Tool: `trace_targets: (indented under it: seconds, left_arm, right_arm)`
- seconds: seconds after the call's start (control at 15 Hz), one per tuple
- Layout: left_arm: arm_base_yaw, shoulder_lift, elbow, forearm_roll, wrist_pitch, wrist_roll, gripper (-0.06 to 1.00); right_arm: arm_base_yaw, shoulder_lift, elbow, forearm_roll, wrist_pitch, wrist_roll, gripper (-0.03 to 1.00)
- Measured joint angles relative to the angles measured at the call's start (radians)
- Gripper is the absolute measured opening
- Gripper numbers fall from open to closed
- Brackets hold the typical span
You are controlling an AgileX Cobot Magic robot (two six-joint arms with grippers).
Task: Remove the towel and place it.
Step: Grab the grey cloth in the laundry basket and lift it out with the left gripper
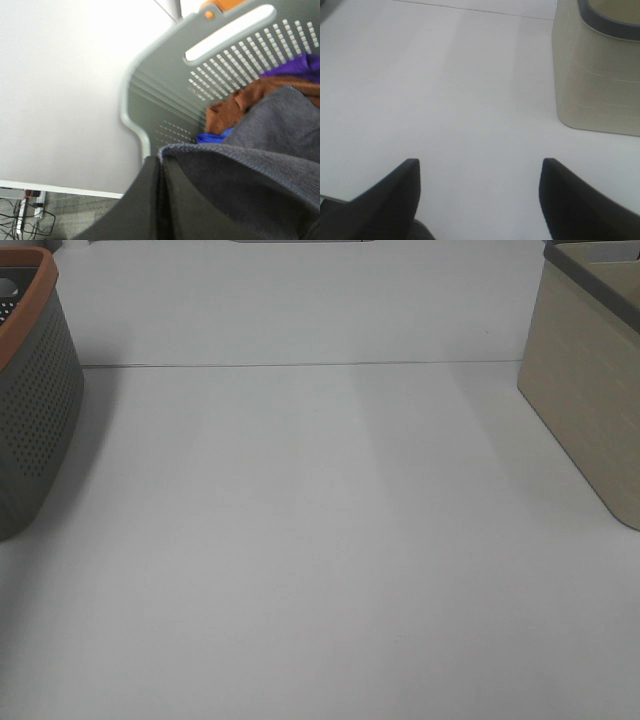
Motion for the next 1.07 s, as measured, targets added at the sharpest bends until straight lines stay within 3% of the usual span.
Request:
trace_targets:
  seconds: [0.33,0.8,1.07]
  left_arm:
    - [0.0,-0.133,0.0,0.001,-0.005,0.0,0.0]
    - [-0.001,-0.299,-0.006,0.002,-0.164,0.0,0.0]
    - [-0.046,-0.31,-0.112,0.002,-0.167,0.0,0.0]
  right_arm:
    - [0.0,0.0,0.0,0.0,0.0,0.0,0.67]
    - [0.0,0.0,0.0,0.0,0.0,0.001,0.67]
    - [0.0,0.0,0.0,0.0,0.0,0.001,0.67]
